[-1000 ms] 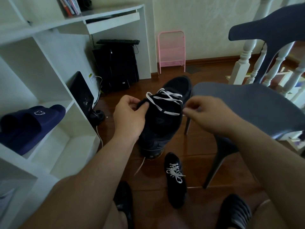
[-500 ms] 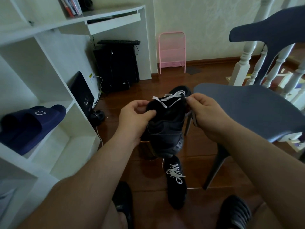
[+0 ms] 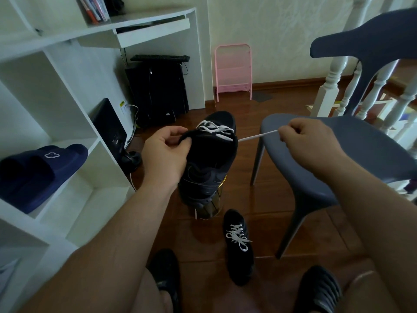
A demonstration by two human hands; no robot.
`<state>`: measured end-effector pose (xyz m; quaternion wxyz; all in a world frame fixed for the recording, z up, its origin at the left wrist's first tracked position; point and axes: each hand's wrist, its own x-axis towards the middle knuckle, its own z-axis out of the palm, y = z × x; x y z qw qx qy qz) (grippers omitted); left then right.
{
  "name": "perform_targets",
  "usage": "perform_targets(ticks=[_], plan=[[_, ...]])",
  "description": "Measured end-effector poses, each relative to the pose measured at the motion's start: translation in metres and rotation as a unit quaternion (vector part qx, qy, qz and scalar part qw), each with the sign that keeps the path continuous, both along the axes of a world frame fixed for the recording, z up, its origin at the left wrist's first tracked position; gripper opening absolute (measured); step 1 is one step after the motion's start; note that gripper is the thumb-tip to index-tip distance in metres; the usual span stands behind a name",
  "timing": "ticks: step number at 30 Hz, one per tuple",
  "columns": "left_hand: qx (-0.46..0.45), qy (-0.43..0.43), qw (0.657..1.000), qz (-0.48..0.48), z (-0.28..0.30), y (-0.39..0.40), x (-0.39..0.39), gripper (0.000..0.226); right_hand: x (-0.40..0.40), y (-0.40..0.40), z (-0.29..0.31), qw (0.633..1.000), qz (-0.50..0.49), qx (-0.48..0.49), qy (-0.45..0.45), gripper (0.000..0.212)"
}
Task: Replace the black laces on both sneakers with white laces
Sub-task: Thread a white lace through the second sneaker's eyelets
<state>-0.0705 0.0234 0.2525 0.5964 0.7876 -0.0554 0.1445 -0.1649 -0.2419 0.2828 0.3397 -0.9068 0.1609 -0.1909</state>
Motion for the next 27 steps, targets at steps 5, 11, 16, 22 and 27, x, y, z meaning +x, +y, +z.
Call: perform_targets(ticks=[5,11,16,22,27], plan=[[0.009,0.027,0.999,-0.026,-0.005,-0.006,-0.003,0.019,0.000,0.004,0.005,1.000,0.020,-0.006,-0.022,0.038],[-0.074,0.138,0.981,-0.111,-0.008,-0.021,-0.017,0.017,0.004,0.020,0.002,0.990,0.104,-0.048,-0.081,0.037],[-0.164,0.262,0.933,-0.184,-0.005,-0.035,-0.033,0.019,0.004,0.032,0.003,0.985,0.160,-0.039,-0.040,0.036],[-0.182,0.327,0.905,-0.201,-0.006,-0.038,-0.035,0.018,0.004,0.030,0.007,0.985,0.165,-0.045,0.012,0.014],[-0.192,0.348,0.894,-0.207,-0.006,-0.042,-0.039,0.018,0.004,0.031,0.009,0.980,0.183,-0.055,0.061,0.010]])
